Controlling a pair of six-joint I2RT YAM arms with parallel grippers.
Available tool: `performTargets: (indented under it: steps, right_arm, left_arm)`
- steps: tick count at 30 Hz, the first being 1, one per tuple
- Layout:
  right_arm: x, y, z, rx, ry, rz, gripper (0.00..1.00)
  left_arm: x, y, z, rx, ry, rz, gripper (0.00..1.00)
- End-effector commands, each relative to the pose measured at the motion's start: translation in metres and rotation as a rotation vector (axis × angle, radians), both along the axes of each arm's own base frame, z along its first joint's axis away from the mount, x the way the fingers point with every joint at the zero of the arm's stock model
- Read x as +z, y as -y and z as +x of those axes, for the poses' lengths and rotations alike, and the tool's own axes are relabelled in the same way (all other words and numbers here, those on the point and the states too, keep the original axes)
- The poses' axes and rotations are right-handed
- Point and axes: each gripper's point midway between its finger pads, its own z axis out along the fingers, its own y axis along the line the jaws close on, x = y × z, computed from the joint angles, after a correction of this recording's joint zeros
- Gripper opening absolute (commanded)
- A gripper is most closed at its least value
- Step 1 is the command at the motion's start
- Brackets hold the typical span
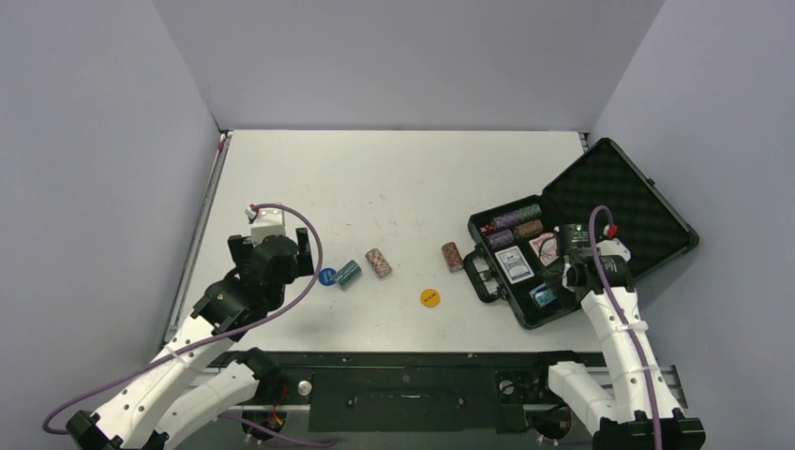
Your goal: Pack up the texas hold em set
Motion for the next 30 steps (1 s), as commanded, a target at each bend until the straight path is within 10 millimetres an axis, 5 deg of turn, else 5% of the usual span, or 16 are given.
performTargets:
  steps: [1, 18, 30]
  right_arm:
    - [-0.002, 0.018, 0.020, -0.006, 0.031, -0.006, 0.00]
    - [-0.050, 0.020, 0.065, -0.010, -0.019, 0.104, 0.00]
    - [-0.079, 0.015, 0.060, -0.044, -0.029, 0.145, 0.00]
  left_arm:
    - [0.012, -0.001, 0.003, 0.014, 0.058, -0.012, 0.96]
    - [0.015, -0.003, 0.002, 0.022, 0.081, -0.014, 0.96]
    - [0.014, 0.000, 0.003, 0.010, 0.074, -0.013, 0.96]
